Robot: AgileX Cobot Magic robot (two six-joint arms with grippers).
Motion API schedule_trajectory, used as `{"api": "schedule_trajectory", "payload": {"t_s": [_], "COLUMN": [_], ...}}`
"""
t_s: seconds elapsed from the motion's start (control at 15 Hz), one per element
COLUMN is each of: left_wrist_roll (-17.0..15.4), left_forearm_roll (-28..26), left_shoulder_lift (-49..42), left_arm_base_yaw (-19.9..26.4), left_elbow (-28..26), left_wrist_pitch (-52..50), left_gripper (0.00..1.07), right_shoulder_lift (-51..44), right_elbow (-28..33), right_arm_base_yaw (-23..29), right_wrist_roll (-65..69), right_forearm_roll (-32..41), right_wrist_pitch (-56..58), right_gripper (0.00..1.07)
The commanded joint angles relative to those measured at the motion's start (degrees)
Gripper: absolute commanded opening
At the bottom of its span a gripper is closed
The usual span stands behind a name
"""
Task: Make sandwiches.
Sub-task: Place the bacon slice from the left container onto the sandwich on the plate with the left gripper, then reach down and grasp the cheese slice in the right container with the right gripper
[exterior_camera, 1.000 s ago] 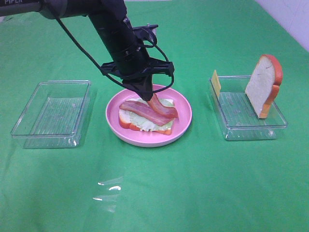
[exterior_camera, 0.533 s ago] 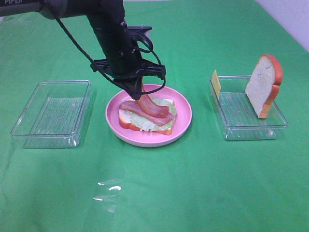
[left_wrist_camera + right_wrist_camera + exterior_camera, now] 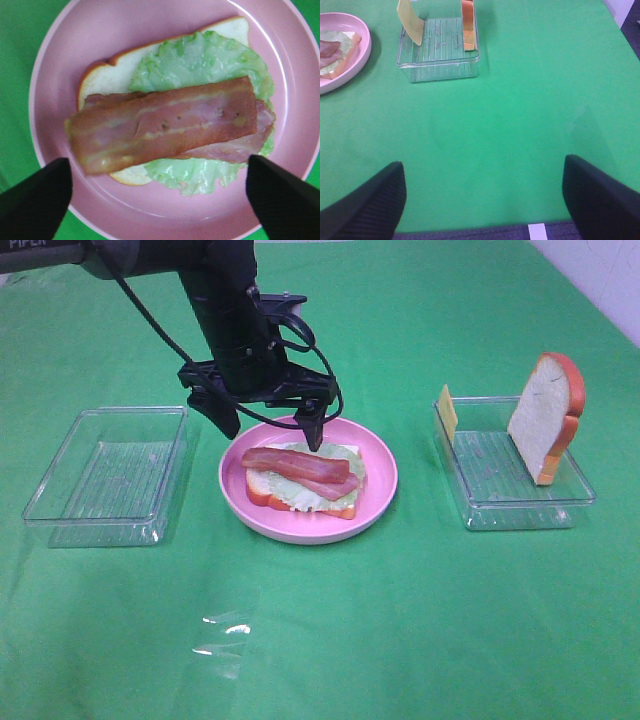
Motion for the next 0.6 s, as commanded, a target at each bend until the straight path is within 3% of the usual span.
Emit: {"api": "schedule_trajectory", "payload": {"t_s": [0.07,0.2,0.27,0.33,0.47,0.6], "left_wrist_roll": [1.09,1.26,2.29,3.09,3.21,5.39], "left_forearm_roll": [0.23,1.6,7.33,9.51,11.17,8.71], "left_shoulder_lift": [-1.72,-2.75,-4.98,-6.19,-8.19,-10.2], "left_arm_base_yaw": [-0.06,-0.06,0.23,1.03,5.73,12.66], "left_elbow": [-0.29,-0.52,-0.52,-0.52,-0.52,-0.52], "left_wrist_pitch": [2.29,4.41,9.0,10.89,12.49,12.49], "left_gripper": [1.01,1.01,1.01,1.01,1.01,1.01], "right_shoulder_lift": [-1.72,-1.72,-1.72,-1.72,-1.72,-1.72], "right_elbow": [0.11,0.11,0.11,0.11,0.11,0.11], "right_arm_base_yaw": [-0.06,-0.06,-0.06,-0.06,-0.06,-0.06], "right_wrist_roll": [-0.17,-0.17,-0.17,-0.17,-0.17,-0.17], "right_forearm_roll": [-0.06,-0.06,-0.06,-0.06,-0.06,-0.06], "right_wrist_pitch": [-0.11,-0.11,-0.11,-0.11,-0.11,-0.11], "right_gripper": [0.82,0.82,0.82,0.82,0.82,0.82]}}
